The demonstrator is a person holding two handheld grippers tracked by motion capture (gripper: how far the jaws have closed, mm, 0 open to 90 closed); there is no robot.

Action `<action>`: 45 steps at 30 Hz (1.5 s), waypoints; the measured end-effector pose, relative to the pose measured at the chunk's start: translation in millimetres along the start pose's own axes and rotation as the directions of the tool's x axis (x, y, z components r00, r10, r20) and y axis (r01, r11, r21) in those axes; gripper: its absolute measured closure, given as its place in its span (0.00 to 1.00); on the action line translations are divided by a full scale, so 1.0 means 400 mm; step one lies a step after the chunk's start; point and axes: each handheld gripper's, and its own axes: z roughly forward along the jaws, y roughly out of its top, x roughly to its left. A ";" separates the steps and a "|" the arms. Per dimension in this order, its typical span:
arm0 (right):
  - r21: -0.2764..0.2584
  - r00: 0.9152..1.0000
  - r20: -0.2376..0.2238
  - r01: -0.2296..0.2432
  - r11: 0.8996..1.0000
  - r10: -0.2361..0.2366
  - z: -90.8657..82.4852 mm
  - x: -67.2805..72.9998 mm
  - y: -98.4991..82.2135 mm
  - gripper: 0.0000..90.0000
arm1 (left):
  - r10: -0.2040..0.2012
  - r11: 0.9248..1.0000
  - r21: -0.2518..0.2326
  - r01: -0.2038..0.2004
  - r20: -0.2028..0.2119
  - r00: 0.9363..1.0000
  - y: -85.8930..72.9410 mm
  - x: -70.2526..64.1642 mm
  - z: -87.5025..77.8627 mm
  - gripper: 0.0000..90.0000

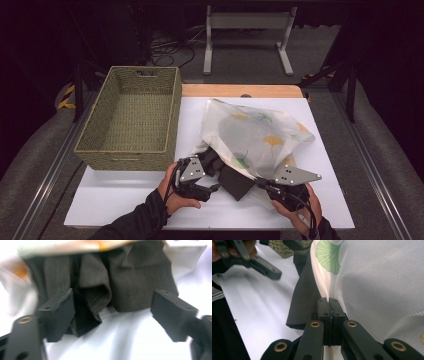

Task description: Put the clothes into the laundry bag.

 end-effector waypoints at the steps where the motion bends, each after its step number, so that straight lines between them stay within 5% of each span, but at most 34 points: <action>1: 0.001 1.000 -0.001 0.001 1.000 -0.001 0.001 0.001 0.000 1.00 | -0.009 1.000 0.001 0.009 0.008 1.000 0.000 0.005 0.013 0.18; 6: 0.003 1.000 -0.008 0.003 1.000 -0.003 0.010 0.001 0.000 1.00 | -0.041 0.997 0.062 0.039 0.032 0.999 0.010 0.026 0.089 0.10; 7: 0.004 1.000 -0.013 0.016 1.000 -0.016 0.022 0.003 0.003 1.00 | -0.027 0.996 0.079 0.026 0.011 1.000 0.016 0.033 0.121 0.08; 11: 0.012 0.999 -0.031 0.035 0.999 -0.035 0.040 0.011 0.011 1.00 | -0.067 0.994 0.087 0.064 0.033 0.997 0.022 0.057 0.162 0.15; 13: 0.010 0.997 -0.051 0.051 0.999 -0.051 0.053 0.018 0.021 1.00 | -0.104 0.993 0.067 0.101 0.033 0.994 0.029 0.070 0.165 0.31; 14: 0.006 0.996 -0.068 0.062 0.998 -0.062 0.060 0.025 0.031 1.00 | -0.091 0.994 0.054 0.090 0.024 0.996 0.035 0.075 0.163 0.56; 16: 0.004 0.995 -0.077 0.066 0.998 -0.065 0.063 0.028 0.036 1.00 | -0.084 0.995 0.049 0.083 0.020 0.996 0.038 0.077 0.159 0.64; 17: -0.003 0.993 -0.089 0.073 0.997 -0.073 0.067 0.034 0.044 1.00 | -0.094 0.995 0.035 0.093 0.014 0.995 0.040 0.078 0.151 0.76; 19: -0.018 0.991 -0.107 0.077 0.997 -0.079 0.070 0.046 0.061 1.00 | -0.102 0.995 0.009 0.102 -0.009 0.995 0.042 0.075 0.133 0.84; 25: -0.081 0.980 -0.154 0.116 0.990 -0.128 0.058 0.095 0.125 1.00 | -0.112 0.988 -0.110 0.106 -0.054 0.992 0.038 0.044 0.016 0.87; 29: -0.136 0.960 -0.198 0.174 0.975 -0.199 0.031 0.156 0.179 1.00 | -0.094 0.980 -0.183 0.080 -0.071 0.993 0.038 -0.001 -0.092 0.87; 32: -0.166 0.945 -0.214 0.214 0.963 -0.247 -0.002 0.189 0.203 1.00 | -0.049 0.979 -0.200 0.034 -0.069 0.996 0.044 -0.034 -0.119 0.87; 35: -0.159 0.947 -0.202 0.220 0.962 -0.250 -0.018 0.189 0.195 1.00 | -0.032 0.982 -0.187 0.021 -0.052 0.998 0.051 -0.044 -0.089 0.86; 39: -0.136 0.958 -0.203 0.178 0.975 -0.203 -0.016 0.163 0.160 1.00 | -0.082 0.983 -0.168 0.074 -0.045 0.996 0.068 -0.018 0.028 0.86; 42: -0.107 0.961 -0.224 0.140 0.984 -0.161 -0.009 0.135 0.122 1.00 | -0.148 0.974 -0.183 0.134 -0.061 0.987 0.081 0.017 0.085 0.86; 45: -0.062 0.968 -0.214 0.123 0.990 -0.134 -0.003 0.120 0.093 1.00 | -0.223 0.960 -0.190 0.203 -0.086 0.971 0.086 0.058 0.131 0.85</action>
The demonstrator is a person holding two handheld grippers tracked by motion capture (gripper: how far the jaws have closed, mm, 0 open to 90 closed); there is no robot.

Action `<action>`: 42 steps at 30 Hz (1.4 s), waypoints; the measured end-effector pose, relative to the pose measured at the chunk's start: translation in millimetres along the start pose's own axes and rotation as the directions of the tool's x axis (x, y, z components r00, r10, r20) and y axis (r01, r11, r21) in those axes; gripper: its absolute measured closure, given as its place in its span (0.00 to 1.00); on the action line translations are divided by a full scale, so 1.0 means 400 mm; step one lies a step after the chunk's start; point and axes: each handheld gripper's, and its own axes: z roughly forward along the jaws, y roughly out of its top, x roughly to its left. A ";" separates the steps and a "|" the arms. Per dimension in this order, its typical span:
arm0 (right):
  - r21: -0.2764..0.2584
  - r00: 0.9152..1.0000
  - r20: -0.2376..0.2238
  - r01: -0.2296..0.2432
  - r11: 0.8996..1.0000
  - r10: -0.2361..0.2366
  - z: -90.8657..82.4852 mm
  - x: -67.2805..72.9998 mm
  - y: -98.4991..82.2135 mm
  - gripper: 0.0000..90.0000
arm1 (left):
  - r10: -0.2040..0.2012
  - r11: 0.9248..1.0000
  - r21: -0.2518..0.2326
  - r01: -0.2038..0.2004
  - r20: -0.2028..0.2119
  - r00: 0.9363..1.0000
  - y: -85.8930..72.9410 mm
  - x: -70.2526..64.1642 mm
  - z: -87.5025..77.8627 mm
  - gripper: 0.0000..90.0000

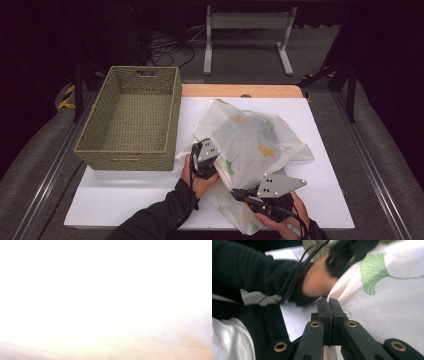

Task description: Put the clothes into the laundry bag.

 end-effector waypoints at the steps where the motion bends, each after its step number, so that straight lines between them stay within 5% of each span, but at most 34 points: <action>1: 0.016 1.000 0.008 -0.003 1.000 0.003 0.000 -0.004 -0.011 1.00 | -0.017 1.000 -0.006 0.017 -0.023 1.000 -0.001 0.008 0.012 0.84; 5: 0.077 0.996 0.091 -0.026 0.997 0.019 0.004 -0.028 -0.061 1.00 | -0.008 1.000 -0.011 0.007 -0.067 0.998 -0.006 0.017 0.036 0.82; 9: 0.117 0.984 0.173 -0.052 0.992 0.031 0.004 -0.060 -0.095 1.00 | 0.039 0.999 0.026 -0.039 0.003 0.999 -0.010 0.015 0.001 0.69; 11: 0.107 0.983 0.176 -0.067 0.992 0.047 0.002 -0.068 -0.101 1.00 | 0.060 0.997 0.046 -0.062 0.031 0.998 -0.013 0.014 -0.011 0.63; 14: 0.103 0.978 0.197 -0.092 0.990 0.070 -0.005 -0.081 -0.111 1.00 | 0.119 0.987 0.100 -0.130 0.101 0.988 -0.029 0.008 -0.055 0.50; 16: 0.101 0.978 0.196 -0.097 0.990 0.076 -0.008 -0.082 -0.113 1.00 | 0.177 0.971 0.137 -0.195 0.135 0.975 -0.042 -0.002 -0.084 0.43; 18: 0.109 0.976 0.204 -0.098 0.989 0.074 -0.008 -0.079 -0.114 1.00 | 0.182 0.967 0.153 -0.205 0.148 0.972 -0.052 -0.005 -0.112 0.29; 20: 0.099 0.977 0.197 -0.102 0.990 0.081 -0.012 -0.078 -0.117 1.00 | 0.200 0.964 0.148 -0.221 0.146 0.969 -0.065 -0.006 -0.146 0.28; 24: 0.064 0.977 0.196 -0.102 0.993 0.087 -0.029 -0.075 -0.110 1.00 | 0.191 0.959 0.176 -0.221 0.170 0.967 -0.083 0.005 -0.162 0.37; 28: 0.037 0.979 0.175 -0.109 0.993 0.101 -0.032 -0.071 -0.106 1.00 | 0.176 0.951 0.218 -0.219 0.201 0.964 -0.090 0.011 -0.125 0.41; 30: 0.052 0.983 0.163 -0.096 0.994 0.086 -0.014 -0.066 -0.107 1.00 | 0.131 0.958 0.222 -0.181 0.222 0.966 -0.092 0.012 -0.087 0.45; 33: 0.083 0.987 0.147 -0.076 0.994 0.064 0.013 -0.057 -0.110 1.00 | 0.159 0.959 0.200 -0.202 0.211 0.964 -0.082 0.005 -0.049 0.62; 38: 0.115 0.989 0.134 -0.076 0.990 0.060 0.032 -0.052 -0.119 1.00 | 0.121 0.976 0.159 -0.147 0.163 0.979 -0.061 0.004 0.001 0.83; 42: 0.153 0.988 0.141 -0.084 0.985 0.062 0.038 -0.058 -0.128 1.00 | 0.110 0.980 0.154 -0.128 0.122 0.987 -0.050 0.012 0.020 0.88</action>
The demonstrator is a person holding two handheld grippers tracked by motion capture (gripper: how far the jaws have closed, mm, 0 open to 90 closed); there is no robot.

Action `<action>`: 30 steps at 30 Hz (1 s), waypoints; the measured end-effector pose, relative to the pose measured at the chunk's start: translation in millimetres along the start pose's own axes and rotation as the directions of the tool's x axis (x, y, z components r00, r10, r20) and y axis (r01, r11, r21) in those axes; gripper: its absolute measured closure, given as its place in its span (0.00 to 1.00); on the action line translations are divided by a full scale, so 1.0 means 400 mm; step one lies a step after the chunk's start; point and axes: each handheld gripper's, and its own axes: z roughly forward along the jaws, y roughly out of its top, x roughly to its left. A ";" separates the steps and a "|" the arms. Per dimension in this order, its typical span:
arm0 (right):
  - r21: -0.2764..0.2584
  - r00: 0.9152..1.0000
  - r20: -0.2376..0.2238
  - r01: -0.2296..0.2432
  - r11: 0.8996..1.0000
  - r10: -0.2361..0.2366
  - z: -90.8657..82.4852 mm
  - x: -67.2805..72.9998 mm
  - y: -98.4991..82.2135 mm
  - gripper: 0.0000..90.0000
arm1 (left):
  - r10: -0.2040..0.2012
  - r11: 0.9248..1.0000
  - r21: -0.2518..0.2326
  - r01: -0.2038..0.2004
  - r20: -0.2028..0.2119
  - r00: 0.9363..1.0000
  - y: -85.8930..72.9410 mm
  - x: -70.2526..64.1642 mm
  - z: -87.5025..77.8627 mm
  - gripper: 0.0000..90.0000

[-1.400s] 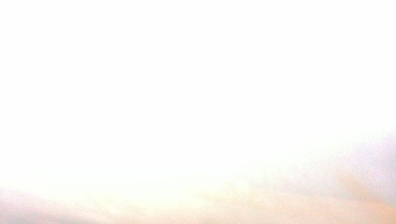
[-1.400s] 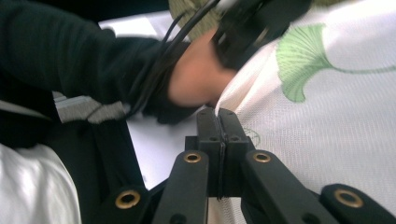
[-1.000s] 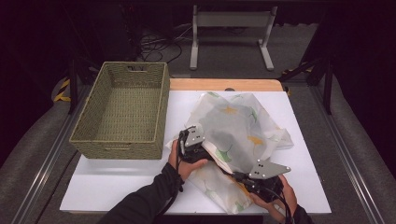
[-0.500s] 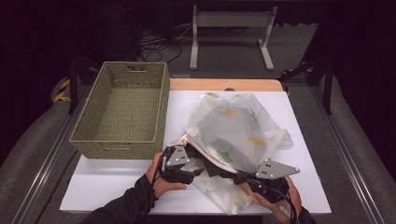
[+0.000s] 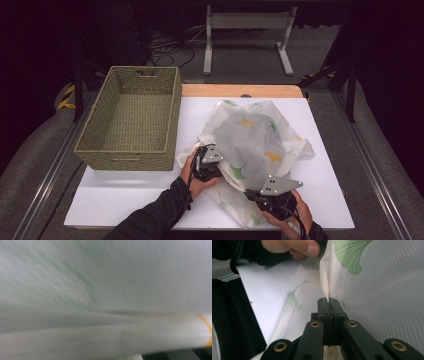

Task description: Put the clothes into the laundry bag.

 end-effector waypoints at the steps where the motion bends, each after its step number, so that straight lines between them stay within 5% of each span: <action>1: 0.012 1.000 0.009 0.003 1.000 -0.003 0.002 -0.001 -0.003 1.00 | -0.004 1.000 -0.001 0.004 -0.007 1.000 0.000 0.003 0.000 0.89; 4: 0.031 1.000 0.019 -0.004 1.000 0.004 0.006 -0.007 -0.009 1.00 | 0.015 1.000 0.018 -0.015 0.002 1.000 -0.002 0.002 -0.011 0.88; 8: 0.042 0.999 0.046 -0.019 0.999 0.017 -0.004 -0.022 -0.023 1.00 | 0.078 0.995 0.058 -0.082 0.064 0.995 -0.025 -0.007 -0.089 0.68; 11: 0.029 0.998 0.056 -0.025 0.999 0.023 -0.016 -0.025 -0.025 1.00 | 0.079 0.995 0.059 -0.083 0.073 0.994 -0.038 -0.009 -0.140 0.63; 14: 0.010 0.997 0.070 -0.032 0.999 0.031 -0.034 -0.027 -0.028 1.00 | 0.134 0.990 0.035 -0.134 0.017 0.991 -0.051 -0.015 -0.225 0.60; 18: -0.011 0.996 0.082 -0.038 0.999 0.039 -0.058 -0.030 -0.031 1.00 | 0.132 0.991 0.016 -0.131 -0.073 0.989 -0.065 -0.009 -0.287 0.50; 25: -0.036 0.994 0.094 -0.046 0.998 0.049 -0.086 -0.029 -0.040 1.00 | 0.112 0.993 0.055 -0.107 -0.110 0.988 -0.059 0.006 -0.260 0.36; 26: -0.041 0.994 0.094 -0.047 0.998 0.051 -0.092 -0.030 -0.044 1.00 | 0.089 0.991 0.108 -0.077 -0.105 0.990 -0.057 0.014 -0.225 0.36; 30: -0.056 0.994 0.090 -0.051 0.997 0.056 -0.096 -0.033 -0.049 1.00 | 0.077 0.985 0.160 -0.060 -0.103 0.992 -0.056 0.021 -0.186 0.47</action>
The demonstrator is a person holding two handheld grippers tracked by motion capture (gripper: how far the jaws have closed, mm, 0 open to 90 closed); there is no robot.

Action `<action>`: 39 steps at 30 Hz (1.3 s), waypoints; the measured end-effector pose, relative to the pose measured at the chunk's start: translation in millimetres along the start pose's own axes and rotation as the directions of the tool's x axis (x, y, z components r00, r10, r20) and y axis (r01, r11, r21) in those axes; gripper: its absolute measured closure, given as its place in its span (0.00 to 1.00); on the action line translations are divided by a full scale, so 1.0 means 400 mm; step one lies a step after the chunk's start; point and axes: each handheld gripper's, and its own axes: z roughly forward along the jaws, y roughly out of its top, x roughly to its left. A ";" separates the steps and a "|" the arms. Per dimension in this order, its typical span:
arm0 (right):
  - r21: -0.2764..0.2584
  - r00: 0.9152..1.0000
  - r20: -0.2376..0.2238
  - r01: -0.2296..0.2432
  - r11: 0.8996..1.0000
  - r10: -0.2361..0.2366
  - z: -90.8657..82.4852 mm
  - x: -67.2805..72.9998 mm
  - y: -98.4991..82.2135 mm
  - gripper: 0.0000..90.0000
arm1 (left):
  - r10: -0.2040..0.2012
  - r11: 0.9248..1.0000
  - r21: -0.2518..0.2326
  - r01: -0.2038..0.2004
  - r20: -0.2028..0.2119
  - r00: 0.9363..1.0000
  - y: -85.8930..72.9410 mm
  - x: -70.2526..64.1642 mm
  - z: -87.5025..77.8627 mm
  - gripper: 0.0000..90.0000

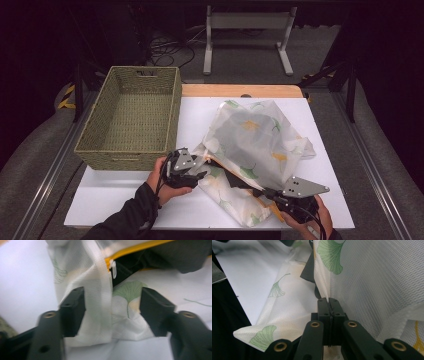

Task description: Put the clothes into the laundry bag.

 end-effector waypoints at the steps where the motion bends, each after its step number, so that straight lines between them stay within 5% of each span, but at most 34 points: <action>1: 0.000 1.000 0.001 0.002 1.000 -0.002 0.000 0.000 0.000 1.00 | 0.011 1.000 0.018 -0.011 -0.011 1.000 0.004 -0.001 0.012 0.53; 3: -0.005 1.000 -0.002 -0.005 1.000 0.005 -0.002 0.000 0.000 1.00 | 0.013 0.999 0.029 -0.012 -0.001 1.000 0.004 0.004 0.020 0.86; 5: -0.008 1.000 0.003 -0.003 1.000 0.003 -0.002 0.000 0.000 1.00 | 0.025 0.999 0.043 -0.025 -0.002 1.000 0.001 0.007 0.013 0.98; 12: -0.016 1.000 -0.006 -0.008 1.000 0.008 0.025 -0.006 0.004 1.00 | -0.017 0.999 -0.044 0.018 0.014 1.000 -0.052 0.029 -0.133 1.00; 22: 0.004 0.993 -0.053 0.105 0.994 -0.104 0.131 0.058 0.087 1.00 | -0.121 0.992 -0.038 0.120 -0.010 0.993 -0.192 0.039 -0.264 0.99; 27: 0.002 0.991 -0.059 0.122 0.993 -0.122 0.156 0.068 0.108 1.00 | -0.109 0.994 -0.023 0.108 -0.036 0.993 -0.225 0.022 -0.281 0.96; 28: 0.008 0.991 -0.059 0.124 0.992 -0.124 0.161 0.070 0.109 1.00 | -0.093 0.995 -0.040 0.091 -0.042 0.995 -0.227 0.017 -0.283 0.96; 31: 0.005 0.992 -0.051 0.115 0.993 -0.115 0.159 0.067 0.108 1.00 | -0.067 0.989 -0.135 0.065 -0.012 0.998 -0.214 0.010 -0.307 0.76; 33: -0.008 0.994 -0.049 0.100 0.995 -0.100 0.153 0.063 0.111 1.00 | -0.045 0.980 -0.194 0.048 0.025 0.999 -0.201 0.001 -0.321 0.76; 39: -0.017 0.993 -0.053 0.101 0.995 -0.102 0.161 0.067 0.125 1.00 | 0.022 0.991 -0.132 -0.010 0.093 0.995 -0.159 -0.043 -0.259 0.81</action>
